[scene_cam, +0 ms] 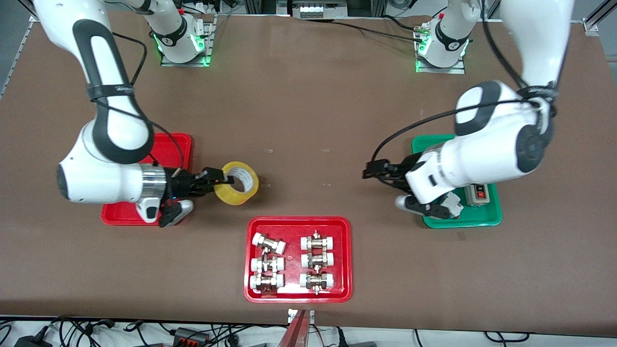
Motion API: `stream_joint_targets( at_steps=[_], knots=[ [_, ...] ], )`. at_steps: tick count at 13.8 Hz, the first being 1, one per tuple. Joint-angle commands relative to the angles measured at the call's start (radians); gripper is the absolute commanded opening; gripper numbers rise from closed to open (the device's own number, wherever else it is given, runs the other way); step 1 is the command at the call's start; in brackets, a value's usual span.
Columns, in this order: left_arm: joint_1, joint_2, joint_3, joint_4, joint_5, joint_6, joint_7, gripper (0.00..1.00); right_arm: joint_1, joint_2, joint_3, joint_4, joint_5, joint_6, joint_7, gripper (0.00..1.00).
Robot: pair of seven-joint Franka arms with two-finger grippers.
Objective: Left arm passes tape to right arm into tray
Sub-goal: 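Move the tape over the empty red tray while the left gripper withdraws, then lower the tape into the red tray with the right gripper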
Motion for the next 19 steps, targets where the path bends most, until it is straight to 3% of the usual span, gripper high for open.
stream_joint_targets(
  at_steps=[1, 7, 10, 12, 13, 16, 17, 19],
  knots=[
    [0.07, -0.085, -0.005, -0.013, 0.127, -0.184, 0.056, 1.0, -0.148, -0.004, 0.016, -0.015, 0.002, -0.088, -0.017, 0.13],
    [0.137, -0.174, 0.012, 0.033, 0.453, -0.372, 0.149, 1.0, -0.319, 0.037, 0.016, -0.091, -0.028, -0.178, -0.015, 0.13],
    [0.161, -0.194, 0.028, 0.007, 0.472, -0.369, 0.163, 1.0, -0.412, 0.062, 0.016, -0.099, -0.077, -0.181, -0.032, 0.13],
    [0.179, -0.215, 0.074, -0.047, 0.398, -0.326, 0.162, 1.0, -0.457, 0.083, 0.016, -0.095, -0.081, -0.181, -0.05, 0.13],
    [0.183, -0.243, 0.131, -0.103, 0.347, -0.282, 0.165, 1.0, -0.469, 0.089, 0.016, -0.095, -0.081, -0.179, -0.072, 0.13],
    [0.14, -0.512, 0.224, -0.559, 0.328, 0.044, 0.197, 1.0, -0.494, 0.125, 0.016, -0.093, -0.081, -0.17, -0.116, 0.14],
    [0.131, -0.51, 0.248, -0.558, 0.314, 0.077, 0.194, 1.0, -0.498, 0.14, 0.016, -0.092, -0.081, -0.168, -0.13, 0.14],
    [0.121, -0.402, 0.262, -0.382, 0.304, -0.016, 0.191, 1.0, -0.511, 0.168, 0.016, -0.093, -0.081, -0.177, -0.136, 0.14]
  ],
)
